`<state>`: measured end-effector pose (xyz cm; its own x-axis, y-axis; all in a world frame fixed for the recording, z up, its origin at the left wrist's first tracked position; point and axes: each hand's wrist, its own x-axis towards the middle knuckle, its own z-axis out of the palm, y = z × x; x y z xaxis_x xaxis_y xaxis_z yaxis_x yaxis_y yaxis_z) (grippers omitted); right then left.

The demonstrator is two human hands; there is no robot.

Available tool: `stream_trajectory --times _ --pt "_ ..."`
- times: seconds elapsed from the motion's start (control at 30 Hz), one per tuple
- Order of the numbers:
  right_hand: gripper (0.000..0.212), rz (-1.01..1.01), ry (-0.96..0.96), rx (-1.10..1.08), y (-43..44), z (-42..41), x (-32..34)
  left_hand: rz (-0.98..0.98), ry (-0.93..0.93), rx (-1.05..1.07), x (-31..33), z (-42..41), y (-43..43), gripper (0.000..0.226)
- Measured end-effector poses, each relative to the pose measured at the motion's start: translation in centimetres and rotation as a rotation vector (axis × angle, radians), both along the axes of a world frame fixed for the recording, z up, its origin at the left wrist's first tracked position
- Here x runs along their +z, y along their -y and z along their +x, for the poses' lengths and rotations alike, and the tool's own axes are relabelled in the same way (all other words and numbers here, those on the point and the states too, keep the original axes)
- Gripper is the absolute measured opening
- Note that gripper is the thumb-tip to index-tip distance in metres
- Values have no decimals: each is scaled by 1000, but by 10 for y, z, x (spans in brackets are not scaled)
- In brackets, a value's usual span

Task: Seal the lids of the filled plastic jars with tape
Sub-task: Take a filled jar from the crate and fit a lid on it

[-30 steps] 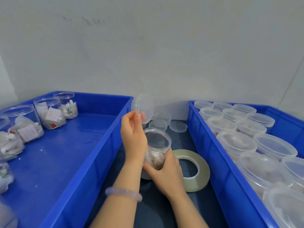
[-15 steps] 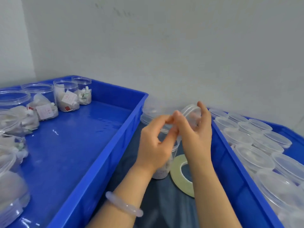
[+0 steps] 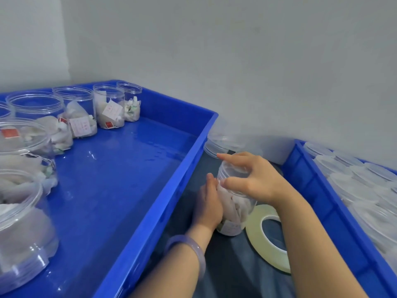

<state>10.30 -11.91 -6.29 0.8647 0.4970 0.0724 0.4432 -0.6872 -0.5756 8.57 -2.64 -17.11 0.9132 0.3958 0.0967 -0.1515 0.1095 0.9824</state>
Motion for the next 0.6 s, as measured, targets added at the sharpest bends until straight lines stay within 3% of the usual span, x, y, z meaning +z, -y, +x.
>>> stream_trajectory --times 0.13,0.37,0.5,0.6 --pt "52 15 -68 61 -2 5 3 -117 -1 -42 -1 5 0 47" --pt "51 11 -82 89 5 5 3 -9 88 117 2 0 10 57" --pt "61 12 -48 -22 -4 0 0 -6 68 121 3 0 7 50" --pt "61 -31 116 -156 -9 -9 -11 58 59 96 -1 1 4 48"
